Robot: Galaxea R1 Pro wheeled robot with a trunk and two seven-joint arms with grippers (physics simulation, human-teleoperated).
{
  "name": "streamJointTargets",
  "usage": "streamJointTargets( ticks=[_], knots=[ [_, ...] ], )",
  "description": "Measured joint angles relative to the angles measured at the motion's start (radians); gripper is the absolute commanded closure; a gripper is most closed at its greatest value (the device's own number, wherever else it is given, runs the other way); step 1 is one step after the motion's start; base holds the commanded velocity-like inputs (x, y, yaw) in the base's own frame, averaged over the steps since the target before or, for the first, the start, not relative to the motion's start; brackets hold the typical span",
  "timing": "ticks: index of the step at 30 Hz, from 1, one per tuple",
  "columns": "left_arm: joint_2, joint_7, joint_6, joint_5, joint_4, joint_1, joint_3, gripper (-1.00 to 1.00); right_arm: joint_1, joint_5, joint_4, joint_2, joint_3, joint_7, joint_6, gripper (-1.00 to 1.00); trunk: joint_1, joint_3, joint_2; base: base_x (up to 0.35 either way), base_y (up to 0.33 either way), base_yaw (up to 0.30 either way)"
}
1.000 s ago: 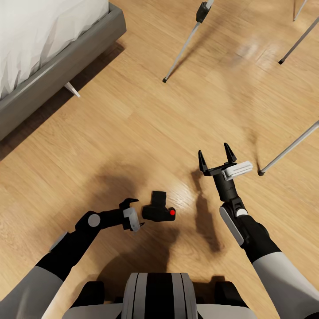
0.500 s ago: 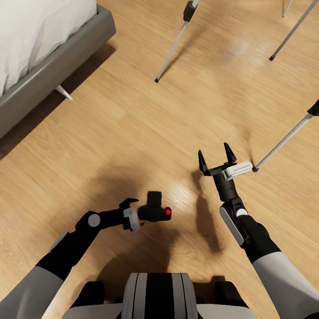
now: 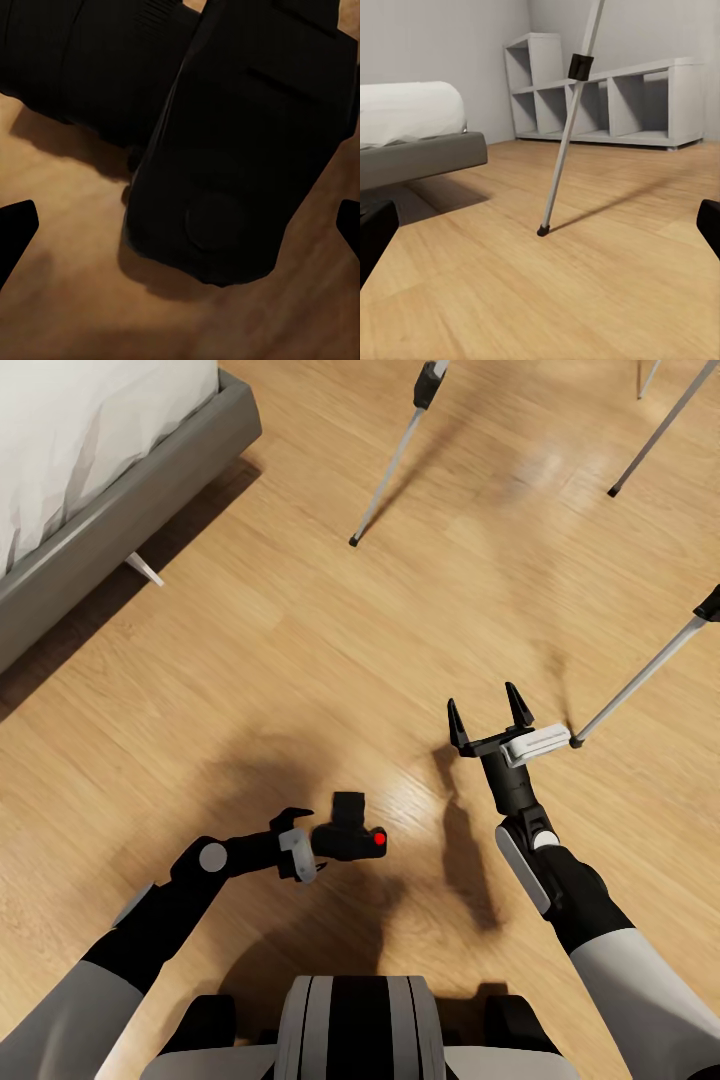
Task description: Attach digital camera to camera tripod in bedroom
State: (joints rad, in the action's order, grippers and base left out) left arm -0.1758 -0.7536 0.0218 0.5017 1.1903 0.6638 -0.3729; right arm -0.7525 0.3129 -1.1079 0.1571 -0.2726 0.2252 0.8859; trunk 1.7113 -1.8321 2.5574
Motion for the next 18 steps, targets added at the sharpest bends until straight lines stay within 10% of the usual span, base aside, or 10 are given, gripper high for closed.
streamJointTargets(
  ticks=[18],
  knots=[
    [0.002, -0.001, 0.000, 0.000, -0.019, 0.000, 0.000, -1.00, 0.000, 0.000, 0.000, 0.000, 0.000, 0.000, 0.000, -1.00, 0.000, 0.000, 0.000, 0.000, 0.000, 0.000]
  ],
)
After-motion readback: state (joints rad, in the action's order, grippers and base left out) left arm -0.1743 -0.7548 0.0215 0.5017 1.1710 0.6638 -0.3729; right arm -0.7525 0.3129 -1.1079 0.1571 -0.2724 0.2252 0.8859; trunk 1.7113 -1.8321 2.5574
